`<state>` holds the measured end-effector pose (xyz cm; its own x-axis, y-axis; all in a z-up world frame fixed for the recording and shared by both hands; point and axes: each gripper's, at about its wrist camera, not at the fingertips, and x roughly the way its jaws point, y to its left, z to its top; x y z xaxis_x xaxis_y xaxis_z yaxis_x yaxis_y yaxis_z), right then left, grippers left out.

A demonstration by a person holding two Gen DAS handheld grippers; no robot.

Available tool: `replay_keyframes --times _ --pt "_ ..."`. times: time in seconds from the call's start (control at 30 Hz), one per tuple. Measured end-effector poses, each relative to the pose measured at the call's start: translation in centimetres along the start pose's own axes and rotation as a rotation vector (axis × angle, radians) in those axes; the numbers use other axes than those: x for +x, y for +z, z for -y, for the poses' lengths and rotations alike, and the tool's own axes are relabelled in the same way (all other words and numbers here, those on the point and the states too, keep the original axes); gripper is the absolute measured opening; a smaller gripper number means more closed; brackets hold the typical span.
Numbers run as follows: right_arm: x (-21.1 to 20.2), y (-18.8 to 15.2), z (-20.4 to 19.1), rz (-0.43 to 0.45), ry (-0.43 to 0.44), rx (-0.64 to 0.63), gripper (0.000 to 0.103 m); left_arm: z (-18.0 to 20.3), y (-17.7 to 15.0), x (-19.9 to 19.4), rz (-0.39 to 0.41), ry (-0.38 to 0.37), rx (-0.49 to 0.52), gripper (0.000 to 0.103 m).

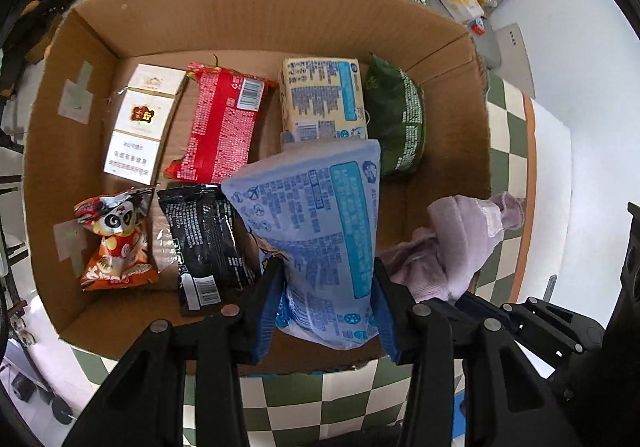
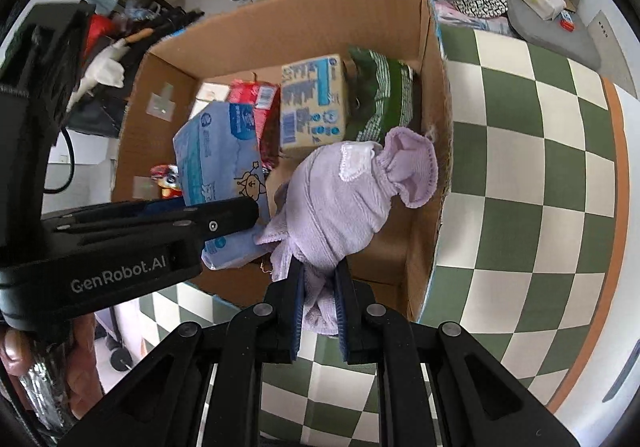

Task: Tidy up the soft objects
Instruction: 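Carry the tissue pack and lilac cloth into the box and open both tools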

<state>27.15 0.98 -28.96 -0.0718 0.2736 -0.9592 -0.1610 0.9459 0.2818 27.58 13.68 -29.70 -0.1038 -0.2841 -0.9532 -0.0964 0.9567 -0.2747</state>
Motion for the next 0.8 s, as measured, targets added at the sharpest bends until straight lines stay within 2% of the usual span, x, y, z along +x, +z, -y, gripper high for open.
replay_keyframes --times 0.17,0.2,0.27,0.33,0.5,0.53,0.6,0.7,0.8 --pt "0.7 0.3 -0.2 -0.020 -0.041 -0.010 0.020 -0.2 0.4 0.4 -0.020 0.008 -0.013 0.045" --pt "0.6 0.2 -0.2 -0.016 -0.046 -0.005 0.022 -0.2 0.4 0.4 -0.020 0.011 -0.010 0.048" --pt "0.5 0.2 -0.2 -0.017 -0.050 0.007 0.024 -0.4 0.3 0.3 -0.016 -0.004 -0.007 0.056" --pt "0.2 0.2 -0.1 -0.022 -0.042 0.016 0.028 -0.6 0.3 0.0 -0.013 -0.009 -0.012 0.078" --pt "-0.9 -0.2 0.0 0.001 -0.064 0.038 0.046 -0.6 -0.4 -1.6 0.039 0.031 0.013 0.097" --pt "-1.1 -0.2 0.0 0.005 -0.065 0.038 0.048 -0.7 -0.5 -1.9 0.050 0.040 0.016 0.097" --pt "-1.6 -0.4 -0.1 0.021 -0.075 0.041 0.060 -0.9 -1.0 -2.7 0.079 0.065 0.019 0.097" --pt "-2.5 -0.8 -0.3 0.054 -0.100 0.045 0.070 -1.2 -1.9 -3.9 0.143 0.118 0.020 0.097" --pt "-3.2 -1.1 -0.5 0.092 -0.139 0.052 0.073 -1.4 -2.9 -5.2 0.228 0.195 0.024 0.099"
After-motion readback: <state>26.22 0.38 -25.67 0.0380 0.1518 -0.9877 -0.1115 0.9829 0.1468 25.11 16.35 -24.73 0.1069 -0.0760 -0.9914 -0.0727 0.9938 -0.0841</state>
